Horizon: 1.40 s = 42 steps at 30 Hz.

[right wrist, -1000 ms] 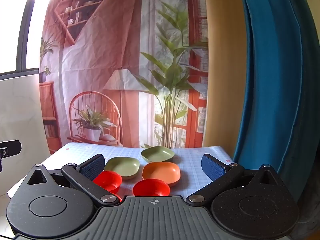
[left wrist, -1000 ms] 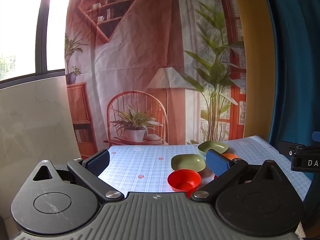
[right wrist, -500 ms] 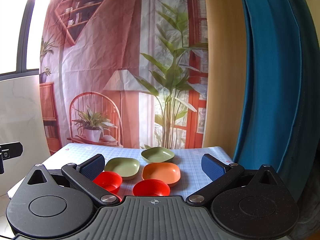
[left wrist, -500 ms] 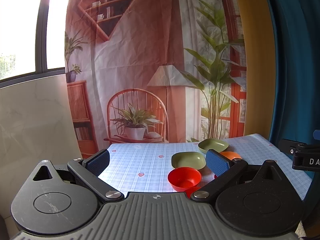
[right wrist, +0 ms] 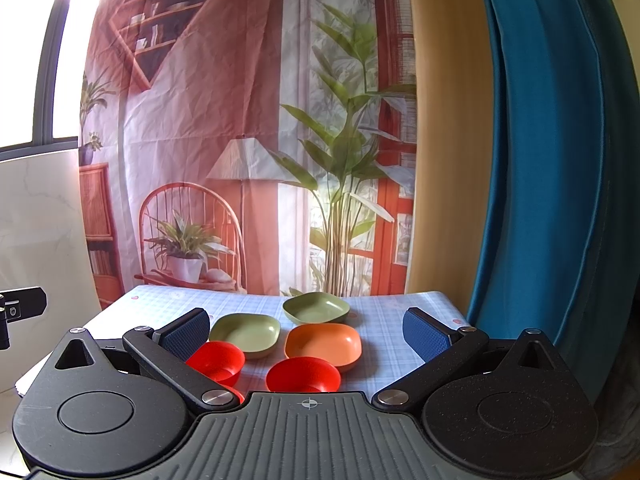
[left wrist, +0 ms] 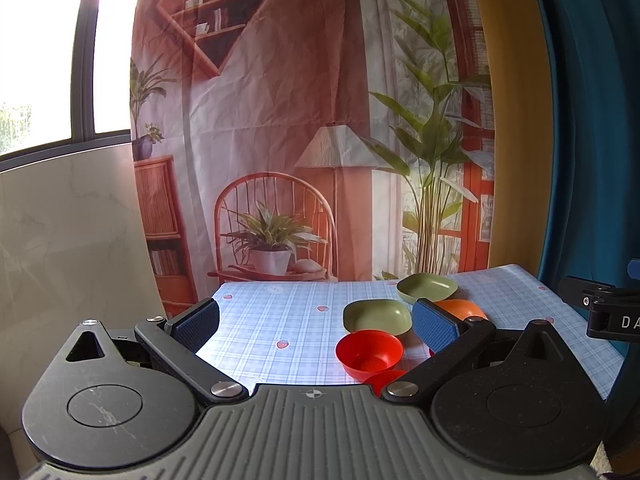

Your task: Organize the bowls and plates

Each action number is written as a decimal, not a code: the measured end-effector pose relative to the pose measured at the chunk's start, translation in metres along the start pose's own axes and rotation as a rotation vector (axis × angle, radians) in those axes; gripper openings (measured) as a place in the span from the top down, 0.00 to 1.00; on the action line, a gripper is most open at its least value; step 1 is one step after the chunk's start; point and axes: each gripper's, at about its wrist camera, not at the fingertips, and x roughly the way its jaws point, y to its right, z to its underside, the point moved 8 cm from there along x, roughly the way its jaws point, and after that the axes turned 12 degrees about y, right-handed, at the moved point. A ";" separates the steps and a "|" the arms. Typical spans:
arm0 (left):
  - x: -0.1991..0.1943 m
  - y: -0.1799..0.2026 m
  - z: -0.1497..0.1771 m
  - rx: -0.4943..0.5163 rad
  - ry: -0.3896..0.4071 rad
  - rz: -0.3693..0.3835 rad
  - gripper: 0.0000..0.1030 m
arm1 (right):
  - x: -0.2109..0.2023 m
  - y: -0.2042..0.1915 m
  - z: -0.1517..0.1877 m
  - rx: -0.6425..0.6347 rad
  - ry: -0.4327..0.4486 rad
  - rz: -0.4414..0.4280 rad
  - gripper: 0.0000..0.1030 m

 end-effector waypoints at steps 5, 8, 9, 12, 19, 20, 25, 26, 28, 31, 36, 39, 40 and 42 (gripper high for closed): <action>0.000 0.000 0.001 0.000 0.000 0.001 0.00 | 0.000 -0.001 0.001 0.000 0.000 0.000 0.00; 0.000 0.001 0.001 0.001 -0.002 0.000 0.00 | 0.000 -0.001 0.001 0.000 0.000 0.000 0.00; 0.000 0.001 0.001 0.000 -0.001 0.000 0.00 | 0.000 -0.001 0.001 0.000 0.000 0.000 0.00; 0.000 0.001 0.001 0.001 -0.001 0.000 0.00 | 0.000 -0.001 0.001 0.000 -0.001 0.000 0.00; 0.000 0.001 0.001 0.000 -0.001 -0.001 0.00 | 0.000 -0.001 0.000 -0.001 -0.001 0.000 0.00; 0.000 0.001 0.001 0.000 -0.001 -0.001 0.00 | 0.000 -0.001 0.000 0.000 -0.002 0.001 0.00; 0.000 0.001 0.001 0.000 0.000 -0.001 0.00 | 0.000 -0.001 -0.001 -0.001 -0.001 0.000 0.00; 0.001 0.000 0.001 -0.001 0.001 -0.001 0.00 | 0.000 -0.001 -0.001 -0.001 -0.001 0.001 0.00; 0.001 0.001 0.002 -0.002 0.001 -0.002 0.00 | 0.000 -0.002 -0.001 0.000 -0.001 0.001 0.00; 0.001 0.001 0.002 -0.003 0.002 -0.001 0.00 | 0.000 -0.002 -0.001 0.000 -0.001 0.001 0.00; 0.001 0.002 0.002 -0.006 0.003 0.000 0.00 | 0.000 -0.001 -0.002 -0.002 -0.001 0.000 0.00; 0.001 0.001 0.002 -0.006 0.002 -0.001 0.00 | 0.000 -0.001 -0.003 -0.001 -0.001 0.001 0.00; 0.002 0.002 0.002 -0.007 0.000 -0.001 0.00 | 0.000 -0.001 -0.004 -0.001 -0.001 0.000 0.00; 0.002 0.001 0.001 -0.010 -0.001 -0.003 0.00 | 0.000 -0.001 -0.004 -0.001 -0.001 0.001 0.00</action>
